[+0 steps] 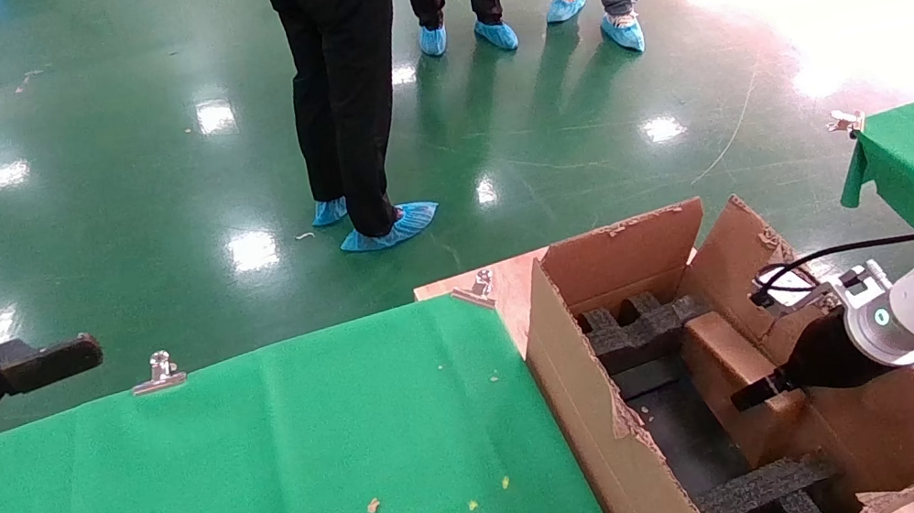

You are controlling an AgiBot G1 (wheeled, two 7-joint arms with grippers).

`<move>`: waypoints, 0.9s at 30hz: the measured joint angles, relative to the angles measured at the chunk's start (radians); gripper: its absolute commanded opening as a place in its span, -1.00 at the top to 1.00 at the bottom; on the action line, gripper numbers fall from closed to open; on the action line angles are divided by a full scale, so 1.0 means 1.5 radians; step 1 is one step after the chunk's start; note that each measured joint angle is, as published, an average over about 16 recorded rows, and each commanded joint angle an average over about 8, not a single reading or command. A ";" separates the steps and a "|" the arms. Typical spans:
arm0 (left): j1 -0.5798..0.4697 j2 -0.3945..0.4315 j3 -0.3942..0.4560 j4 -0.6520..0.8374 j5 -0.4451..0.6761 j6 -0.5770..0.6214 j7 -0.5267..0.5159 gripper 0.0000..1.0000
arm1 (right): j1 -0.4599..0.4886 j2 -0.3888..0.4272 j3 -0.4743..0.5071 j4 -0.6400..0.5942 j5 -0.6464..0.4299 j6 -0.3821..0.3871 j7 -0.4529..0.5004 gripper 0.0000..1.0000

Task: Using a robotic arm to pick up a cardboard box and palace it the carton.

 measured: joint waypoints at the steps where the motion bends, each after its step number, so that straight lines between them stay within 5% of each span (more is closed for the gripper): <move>1: 0.000 0.000 0.000 0.000 0.000 0.000 0.000 -1.00 | 0.003 0.001 0.000 0.001 0.000 0.000 0.000 -1.00; 14: 0.000 0.000 0.000 0.000 0.000 0.000 0.000 -1.00 | 0.090 0.036 0.024 0.075 0.022 -0.002 -0.026 -1.00; 27: 0.000 0.000 0.000 0.000 0.000 0.000 0.000 -1.00 | 0.185 0.138 0.088 0.396 0.092 -0.009 -0.089 -1.00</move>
